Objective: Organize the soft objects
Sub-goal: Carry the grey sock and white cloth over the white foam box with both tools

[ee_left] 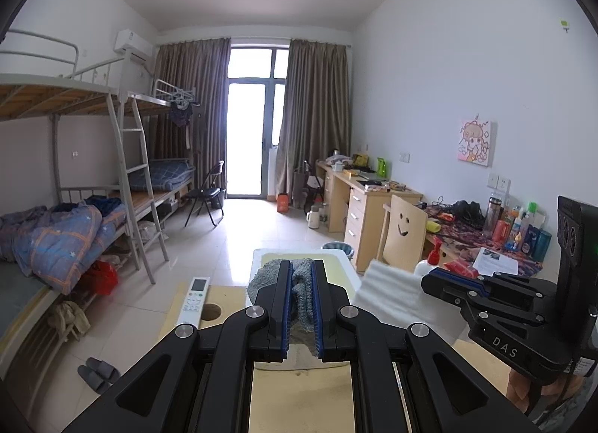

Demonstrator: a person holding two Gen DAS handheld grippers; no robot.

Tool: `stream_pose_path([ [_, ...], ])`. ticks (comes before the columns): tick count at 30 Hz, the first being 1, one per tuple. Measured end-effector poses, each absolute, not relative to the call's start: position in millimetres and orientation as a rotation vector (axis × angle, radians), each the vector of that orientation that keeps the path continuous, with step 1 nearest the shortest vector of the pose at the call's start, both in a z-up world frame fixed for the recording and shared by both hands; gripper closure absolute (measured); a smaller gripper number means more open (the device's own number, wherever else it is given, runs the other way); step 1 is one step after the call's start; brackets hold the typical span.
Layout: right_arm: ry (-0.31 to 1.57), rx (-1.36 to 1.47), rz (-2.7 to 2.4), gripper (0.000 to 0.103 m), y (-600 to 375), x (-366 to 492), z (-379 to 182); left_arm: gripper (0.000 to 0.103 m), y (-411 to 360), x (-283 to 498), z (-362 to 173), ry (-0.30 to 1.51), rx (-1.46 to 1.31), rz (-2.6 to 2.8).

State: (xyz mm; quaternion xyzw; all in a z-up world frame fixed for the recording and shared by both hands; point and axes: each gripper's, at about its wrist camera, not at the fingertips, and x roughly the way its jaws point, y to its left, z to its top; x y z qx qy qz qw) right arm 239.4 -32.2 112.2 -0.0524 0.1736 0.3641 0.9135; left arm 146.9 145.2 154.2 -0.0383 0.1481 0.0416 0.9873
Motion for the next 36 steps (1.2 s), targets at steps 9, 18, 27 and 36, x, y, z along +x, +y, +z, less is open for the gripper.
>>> stream_pose_path([
  [9,0.375,-0.127,0.759,0.096,-24.2,246.8,106.0,0.093,154.7,154.9,147.3,0.304,-0.087,0.073],
  [18,0.359,-0.145,0.759,0.096,-14.4,252.0,116.5,0.093,159.3,164.4,161.8,0.282,-0.074,0.086],
  [27,0.322,-0.161,0.773,0.096,-3.1,260.8,140.7,0.093,160.0,179.0,173.5,0.268,-0.065,0.08],
  [36,0.295,-0.16,0.77,0.096,9.8,276.1,150.3,0.093,165.1,199.8,179.4,0.266,-0.068,0.088],
])
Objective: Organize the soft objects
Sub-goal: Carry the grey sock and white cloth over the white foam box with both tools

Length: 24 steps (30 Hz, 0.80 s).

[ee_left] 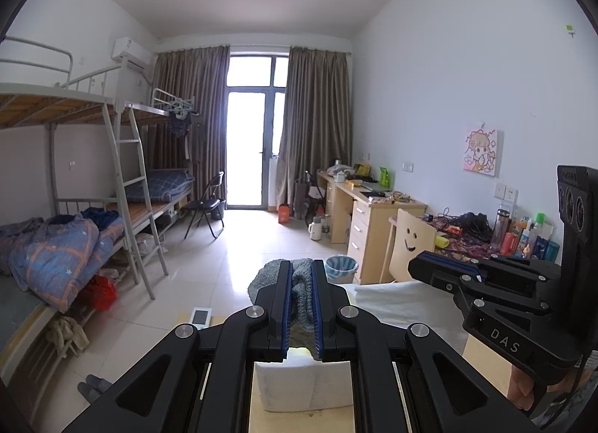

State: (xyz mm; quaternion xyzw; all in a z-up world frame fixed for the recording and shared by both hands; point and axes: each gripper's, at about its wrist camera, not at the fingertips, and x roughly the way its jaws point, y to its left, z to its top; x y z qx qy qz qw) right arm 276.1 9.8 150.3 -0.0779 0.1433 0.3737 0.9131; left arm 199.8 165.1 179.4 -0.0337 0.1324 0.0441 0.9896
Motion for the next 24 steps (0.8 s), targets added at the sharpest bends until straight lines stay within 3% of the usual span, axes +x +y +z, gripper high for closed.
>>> stream_pose_path([
  [24,0.372,-0.16,0.778,0.096,41.5,337.3,122.9,0.093,192.6,237.3,164.8,0.282,-0.059,0.126],
])
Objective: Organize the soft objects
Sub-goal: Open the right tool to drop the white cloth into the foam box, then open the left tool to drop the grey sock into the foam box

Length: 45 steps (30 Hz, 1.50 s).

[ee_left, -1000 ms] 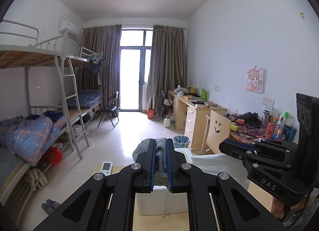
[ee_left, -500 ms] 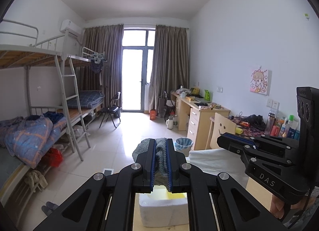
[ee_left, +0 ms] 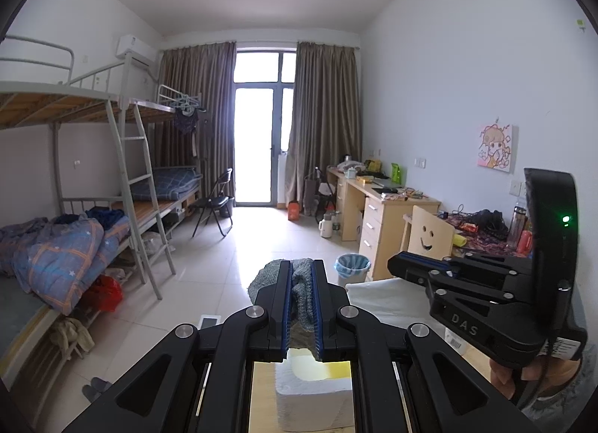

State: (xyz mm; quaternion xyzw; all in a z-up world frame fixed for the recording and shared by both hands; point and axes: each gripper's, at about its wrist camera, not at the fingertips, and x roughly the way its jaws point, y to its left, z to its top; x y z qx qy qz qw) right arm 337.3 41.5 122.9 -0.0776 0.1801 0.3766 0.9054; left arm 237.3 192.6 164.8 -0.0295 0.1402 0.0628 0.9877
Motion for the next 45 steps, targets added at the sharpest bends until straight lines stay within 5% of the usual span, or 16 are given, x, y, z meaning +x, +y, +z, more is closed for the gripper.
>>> stream_pose_path([
  [15,0.509,-0.185,0.784,0.095,61.0,366.8,94.5,0.093,199.5,238.4,157.9,0.3,-0.069,0.155],
  [18,0.535,-0.202,0.782,0.074,63.5,367.1,90.6,0.093,198.7,239.9,158.0,0.305,-0.073,0.154],
  [20,0.531,-0.197,0.777,0.044,59.9,366.0,91.3,0.093,198.6,240.3,157.8,0.309,-0.072,0.155],
  [22,0.508,-0.161,0.768,0.034,50.8,364.4,95.3,0.093,198.1,240.5,157.1,0.313,-0.073,0.153],
  [36,0.478,-0.091,0.72,0.031,-3.6,353.5,115.2,0.093,174.4,255.6,158.1,0.324,-0.06,0.09],
  [45,0.449,-0.071,0.647,0.004,-42.7,340.1,117.8,0.093,157.3,279.2,144.7,0.37,-0.065,0.037],
])
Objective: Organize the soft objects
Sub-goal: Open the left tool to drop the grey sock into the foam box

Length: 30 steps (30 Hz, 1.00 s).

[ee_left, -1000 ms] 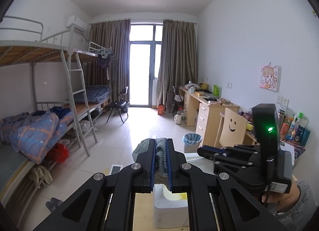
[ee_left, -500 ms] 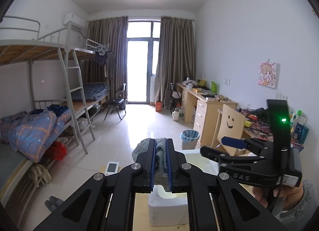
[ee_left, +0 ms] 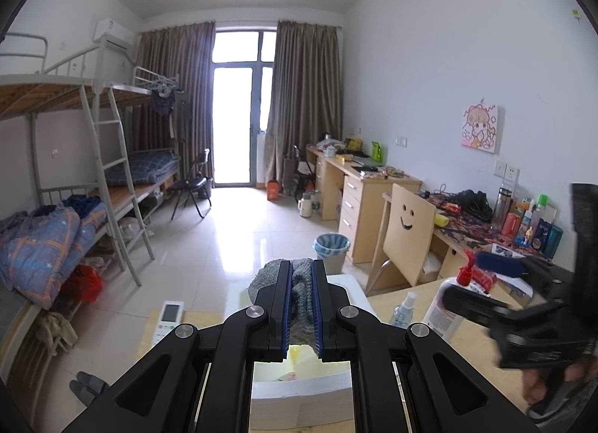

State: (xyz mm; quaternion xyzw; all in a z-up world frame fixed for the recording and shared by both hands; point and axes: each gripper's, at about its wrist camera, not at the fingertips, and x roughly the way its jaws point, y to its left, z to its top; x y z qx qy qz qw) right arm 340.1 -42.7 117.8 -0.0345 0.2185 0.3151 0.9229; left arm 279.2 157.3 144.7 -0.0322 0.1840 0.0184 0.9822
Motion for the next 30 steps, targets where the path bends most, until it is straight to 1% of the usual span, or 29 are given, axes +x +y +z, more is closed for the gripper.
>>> stream_pose_path([
  [1,0.438,-0.072,0.634,0.002,-47.3,336.6,118.2,0.093,156.3,283.9,143.3,0.381,-0.066,0.033],
  [5,0.407,-0.092,0.603,0.002,-56.2,327.3,119.0,0.093,151.6,293.3,140.7,0.397,-0.061,0.034],
  [14,0.401,-0.105,0.599,0.002,-67.8,317.9,116.0,0.093,141.3,306.3,135.4,0.421,-0.051,0.043],
  [19,0.397,-0.101,0.592,0.002,-76.6,317.9,112.2,0.093,141.8,317.5,126.8,0.464,-0.051,0.033],
  [21,0.402,-0.097,0.594,0.002,-80.3,315.5,107.5,0.087,143.3,322.7,123.1,0.479,-0.057,0.04],
  [22,0.404,-0.094,0.592,0.002,-81.1,316.4,106.9,0.08,145.2,325.3,120.4,0.49,-0.05,0.04],
  [23,0.404,-0.091,0.592,0.002,-83.6,315.5,105.9,0.064,145.5,327.4,118.7,0.494,-0.044,0.045],
  [24,0.404,-0.083,0.592,0.002,-85.6,315.6,105.5,0.054,144.6,328.2,116.7,0.497,-0.038,0.057],
  [25,0.405,-0.075,0.593,0.002,-87.6,316.6,105.4,0.036,144.1,329.3,115.2,0.495,-0.026,0.069],
  [26,0.404,-0.074,0.593,0.002,-88.4,316.7,106.3,0.022,143.4,329.3,114.3,0.487,-0.017,0.079],
  [28,0.401,-0.069,0.589,0.002,-91.1,317.2,105.7,0.016,141.9,326.7,114.1,0.454,0.001,0.106],
  [30,0.404,-0.066,0.59,0.002,-92.4,317.2,104.3,0.015,141.7,324.6,114.7,0.448,0.005,0.103],
])
